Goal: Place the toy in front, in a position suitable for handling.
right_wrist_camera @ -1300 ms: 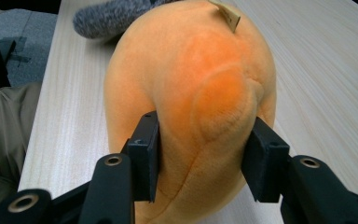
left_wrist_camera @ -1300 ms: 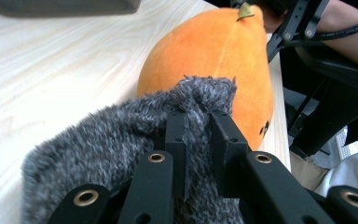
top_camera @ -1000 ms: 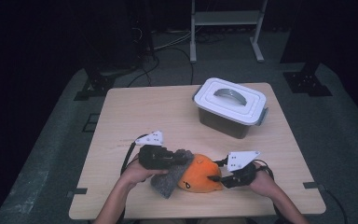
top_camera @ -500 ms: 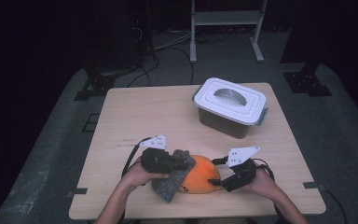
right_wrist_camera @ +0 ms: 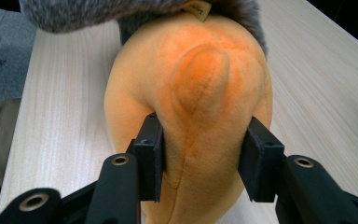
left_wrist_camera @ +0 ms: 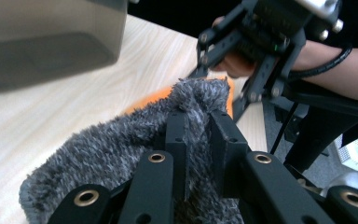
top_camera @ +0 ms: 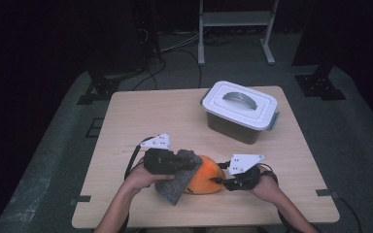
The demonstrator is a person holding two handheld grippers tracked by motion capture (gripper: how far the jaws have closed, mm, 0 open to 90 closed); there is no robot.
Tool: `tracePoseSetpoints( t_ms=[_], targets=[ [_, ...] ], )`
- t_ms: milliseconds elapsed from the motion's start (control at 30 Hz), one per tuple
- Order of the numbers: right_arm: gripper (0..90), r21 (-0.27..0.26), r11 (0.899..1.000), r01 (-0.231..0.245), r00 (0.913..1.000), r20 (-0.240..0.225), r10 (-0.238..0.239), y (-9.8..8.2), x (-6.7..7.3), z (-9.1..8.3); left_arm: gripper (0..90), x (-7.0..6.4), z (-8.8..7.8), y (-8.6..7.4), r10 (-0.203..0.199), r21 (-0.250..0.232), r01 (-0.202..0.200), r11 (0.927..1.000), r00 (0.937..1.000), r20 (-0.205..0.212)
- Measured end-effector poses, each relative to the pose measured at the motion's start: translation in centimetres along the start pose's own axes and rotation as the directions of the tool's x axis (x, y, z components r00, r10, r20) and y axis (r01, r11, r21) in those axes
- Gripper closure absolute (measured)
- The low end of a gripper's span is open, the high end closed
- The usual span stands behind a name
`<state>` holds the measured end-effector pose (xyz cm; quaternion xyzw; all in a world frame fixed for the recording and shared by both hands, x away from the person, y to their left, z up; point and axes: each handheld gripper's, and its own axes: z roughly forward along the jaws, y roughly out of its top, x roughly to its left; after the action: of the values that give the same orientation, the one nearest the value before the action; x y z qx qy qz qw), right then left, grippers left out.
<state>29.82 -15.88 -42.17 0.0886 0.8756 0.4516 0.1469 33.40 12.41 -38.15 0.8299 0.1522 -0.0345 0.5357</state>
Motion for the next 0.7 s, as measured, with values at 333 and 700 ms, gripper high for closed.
tracePoseSetpoints(
  t_ms=[333,700],
  targets=[
    [54.0,0.015,1.000,-0.023,0.9991,-0.034,0.023,-1.4,-0.6,-0.1,78.6,0.1,1.3,-1.3,-0.007,0.063,0.007,0.9980,1.0000,0.005],
    [54.1,0.021,1.000,0.014,0.9999,-0.004,-0.014,-0.5,0.1,0.2,78.7,-0.7,-0.3,-0.6,0.026,0.077,-0.024,0.9968,0.9992,-0.029]
  ],
)
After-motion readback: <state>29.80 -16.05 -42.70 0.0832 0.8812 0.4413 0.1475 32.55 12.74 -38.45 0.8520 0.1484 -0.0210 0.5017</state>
